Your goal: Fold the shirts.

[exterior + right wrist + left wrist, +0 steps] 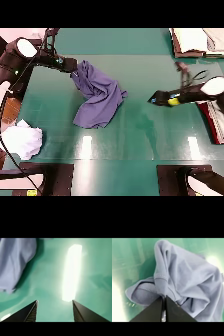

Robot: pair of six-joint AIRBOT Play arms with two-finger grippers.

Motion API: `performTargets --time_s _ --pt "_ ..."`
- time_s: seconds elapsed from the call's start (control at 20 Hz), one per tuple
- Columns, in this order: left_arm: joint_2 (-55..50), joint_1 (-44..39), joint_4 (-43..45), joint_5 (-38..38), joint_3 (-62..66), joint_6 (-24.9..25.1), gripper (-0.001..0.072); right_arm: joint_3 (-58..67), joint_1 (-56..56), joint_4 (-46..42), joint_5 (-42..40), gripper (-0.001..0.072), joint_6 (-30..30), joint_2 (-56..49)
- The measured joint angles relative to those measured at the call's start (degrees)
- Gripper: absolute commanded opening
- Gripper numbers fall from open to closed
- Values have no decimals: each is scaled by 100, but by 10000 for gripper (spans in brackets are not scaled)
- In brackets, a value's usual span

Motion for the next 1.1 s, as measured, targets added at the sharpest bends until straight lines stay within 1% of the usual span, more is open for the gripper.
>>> performTargets --time_s 0.1,0.2,0.35,0.4,0.5,0.55,0.6,0.65,0.85,1.0,1.1 --pt "20 2 109 -59 0 0 28 -179 131 789 -348 503 -404 -570" --pt "24 2 199 -125 -2 0 28 -72 330 1416 -586 503 -734 -1189" --pt "31 4 304 -168 -2 0 28 479 678 1934 -817 496 -1016 -2100" --pt "31 4 345 -190 -2 0 28 695 780 2028 -870 438 -1067 -2356" --pt "31 4 413 -212 -2 0 28 1147 951 2153 -938 422 -1128 -2837" --pt "31 4 463 -227 -2 -2 28 1379 1019 2192 -960 288 -1158 -3056" --pt "31 4 503 -232 -2 -2 28 1580 1067 2227 -975 83 -1172 -3233" --pt "33 4 540 -258 -2 0 28 1786 1097 2236 -975 17 -1191 -3403" --pt "94 7 682 -341 4 -4 27 2441 1027 2131 -905 16 -1211 -3657" --pt "424 7 909 -313 109 -7 27 2855 664 1427 -675 16 -1086 -3279" --pt "815 7 1060 -219 243 -9 27 3161 295 710 -380 16 -951 -2769"
